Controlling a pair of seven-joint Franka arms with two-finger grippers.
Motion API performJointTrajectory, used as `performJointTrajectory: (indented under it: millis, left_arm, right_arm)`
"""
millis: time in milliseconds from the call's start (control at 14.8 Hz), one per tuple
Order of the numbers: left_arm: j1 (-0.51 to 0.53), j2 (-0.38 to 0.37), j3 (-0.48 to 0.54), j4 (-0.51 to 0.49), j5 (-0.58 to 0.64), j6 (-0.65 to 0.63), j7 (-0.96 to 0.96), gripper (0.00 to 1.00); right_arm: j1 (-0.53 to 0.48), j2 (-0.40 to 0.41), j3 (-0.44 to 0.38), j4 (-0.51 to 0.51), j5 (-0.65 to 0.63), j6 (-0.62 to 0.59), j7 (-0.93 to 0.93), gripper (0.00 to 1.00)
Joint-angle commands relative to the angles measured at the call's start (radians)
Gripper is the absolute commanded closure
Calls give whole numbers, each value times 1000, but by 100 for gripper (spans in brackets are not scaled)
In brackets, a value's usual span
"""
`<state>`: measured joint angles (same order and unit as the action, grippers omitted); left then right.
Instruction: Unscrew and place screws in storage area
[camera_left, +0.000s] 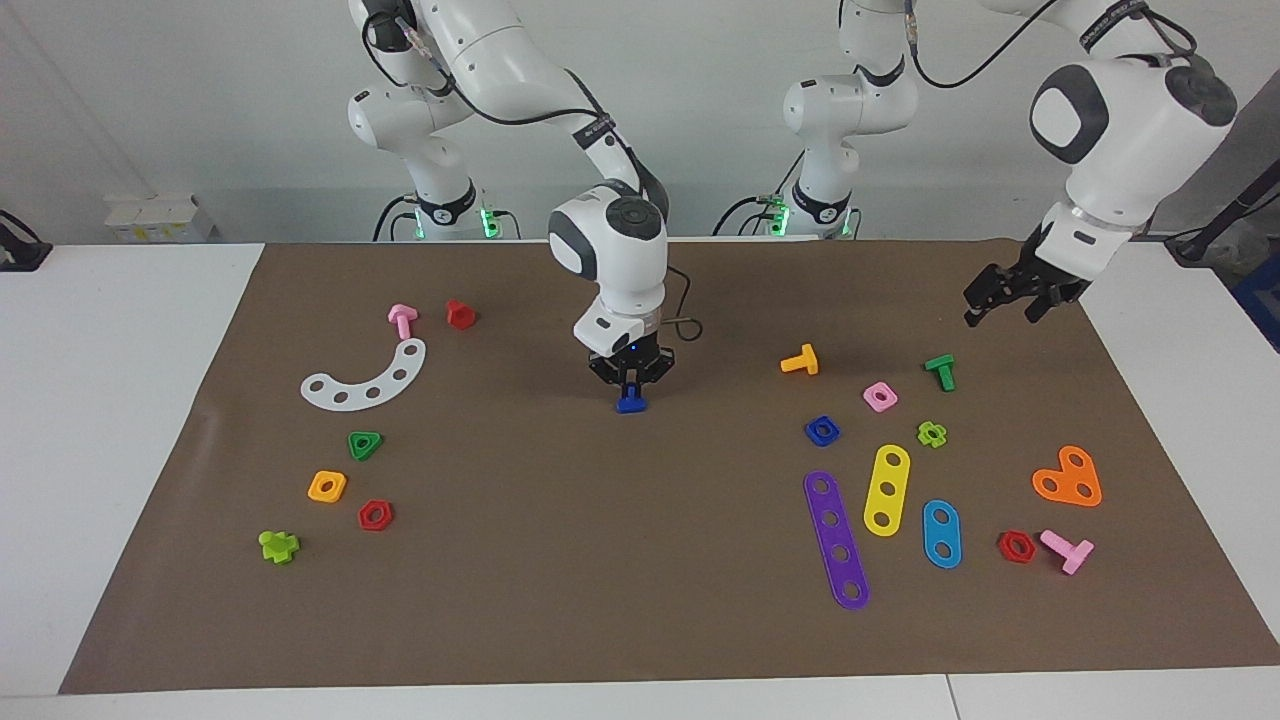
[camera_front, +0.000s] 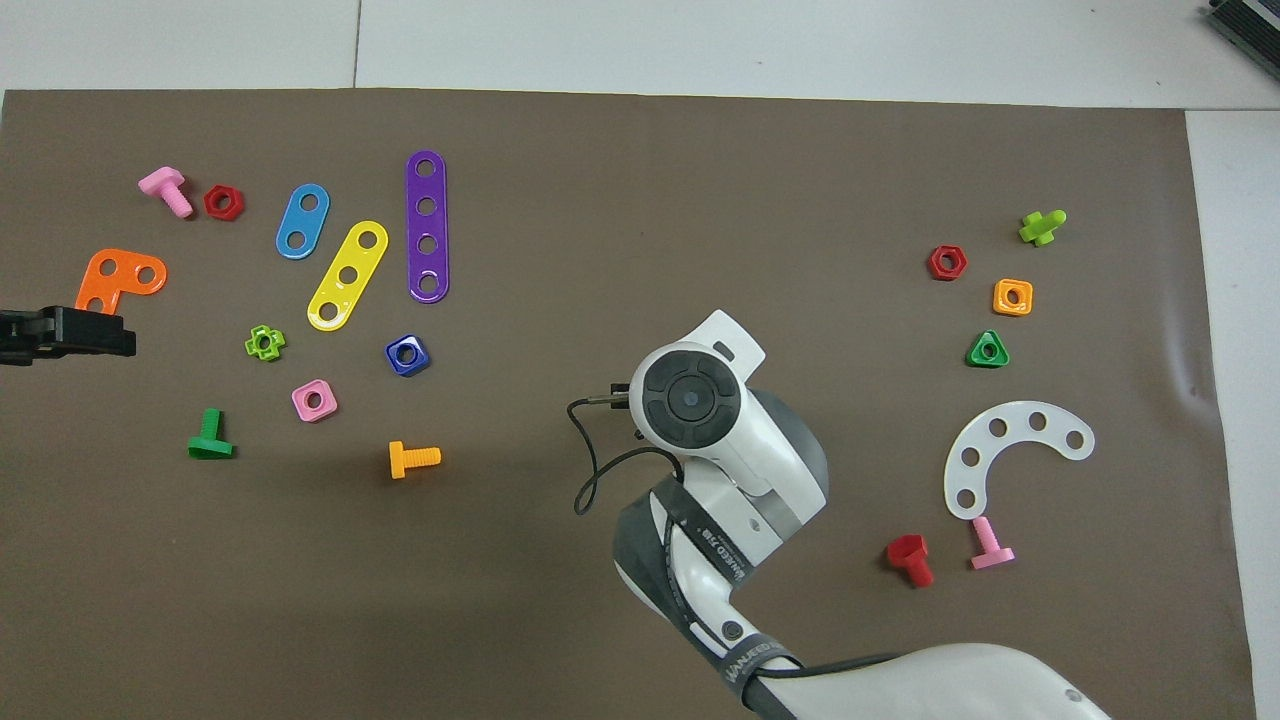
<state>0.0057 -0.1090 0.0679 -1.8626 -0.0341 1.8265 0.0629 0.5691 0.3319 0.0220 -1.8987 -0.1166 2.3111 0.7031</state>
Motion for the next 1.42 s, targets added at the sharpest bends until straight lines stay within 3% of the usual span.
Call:
performJointTrajectory:
  millis: [0,202,675,1350]
  left_arm:
    - [-10,-12,-17,34,46,-54,-2,0]
    - [-23,-15,-39,48,77,-87,-2,1]
    - [-16,-57,-45,0,76,-116,6,1]
    - [-23,-64,-45,-13,76,-93,5,0]
  right_arm:
    - [-113,-126,9,-90,-26,-38,-39,100]
    - [-265,-201,10,-169,-26,-45,-213,100]
    - [-480,-196,10,-183,-6,-44,-499,100]
    - [-554,-126,10,-183,71,-19,-545,100]
